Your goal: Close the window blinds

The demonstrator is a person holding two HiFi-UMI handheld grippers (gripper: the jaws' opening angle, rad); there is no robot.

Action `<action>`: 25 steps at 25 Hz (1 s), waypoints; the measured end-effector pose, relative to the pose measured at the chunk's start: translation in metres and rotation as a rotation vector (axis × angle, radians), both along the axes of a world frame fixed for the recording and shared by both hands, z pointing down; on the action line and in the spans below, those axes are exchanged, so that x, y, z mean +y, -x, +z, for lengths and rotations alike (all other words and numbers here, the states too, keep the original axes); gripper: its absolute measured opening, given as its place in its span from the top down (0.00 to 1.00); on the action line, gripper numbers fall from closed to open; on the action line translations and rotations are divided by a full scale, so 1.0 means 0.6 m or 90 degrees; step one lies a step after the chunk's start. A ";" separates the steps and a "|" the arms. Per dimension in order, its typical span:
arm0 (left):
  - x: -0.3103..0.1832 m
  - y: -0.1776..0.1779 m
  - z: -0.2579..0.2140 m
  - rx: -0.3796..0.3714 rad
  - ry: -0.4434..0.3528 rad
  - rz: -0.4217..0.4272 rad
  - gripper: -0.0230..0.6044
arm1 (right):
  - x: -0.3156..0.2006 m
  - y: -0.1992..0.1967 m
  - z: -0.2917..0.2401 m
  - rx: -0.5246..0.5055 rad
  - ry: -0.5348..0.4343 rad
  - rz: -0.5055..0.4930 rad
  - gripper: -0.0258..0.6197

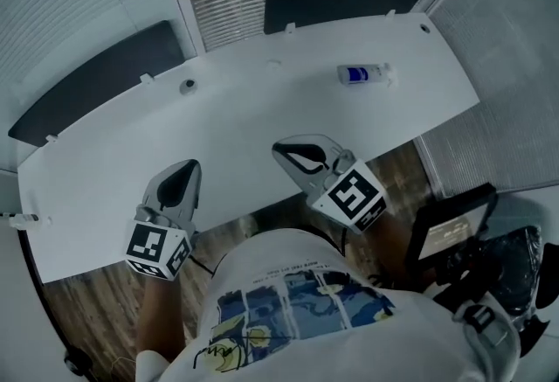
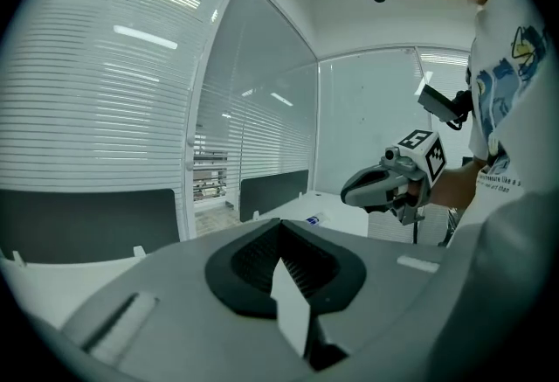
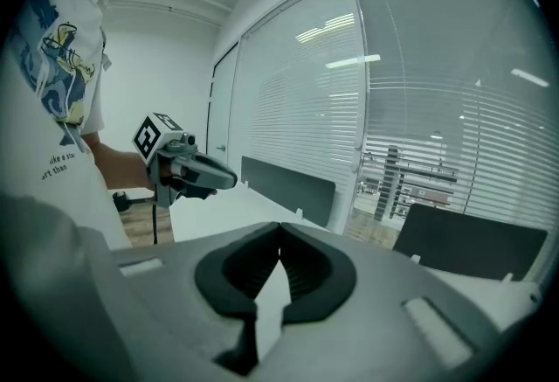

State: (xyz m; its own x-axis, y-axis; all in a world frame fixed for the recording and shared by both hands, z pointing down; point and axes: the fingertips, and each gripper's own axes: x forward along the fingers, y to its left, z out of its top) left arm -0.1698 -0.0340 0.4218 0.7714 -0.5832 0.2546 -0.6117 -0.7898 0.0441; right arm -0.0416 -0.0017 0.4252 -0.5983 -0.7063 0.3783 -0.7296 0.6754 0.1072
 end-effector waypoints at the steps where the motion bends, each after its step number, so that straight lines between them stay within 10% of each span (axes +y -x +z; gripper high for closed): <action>1: 0.010 -0.009 -0.005 0.002 -0.001 0.002 0.96 | 0.007 -0.006 -0.003 -0.001 -0.001 -0.002 0.96; 25: 0.171 -0.096 -0.011 0.003 0.009 -0.016 0.96 | 0.155 -0.052 -0.002 0.011 -0.024 -0.064 0.96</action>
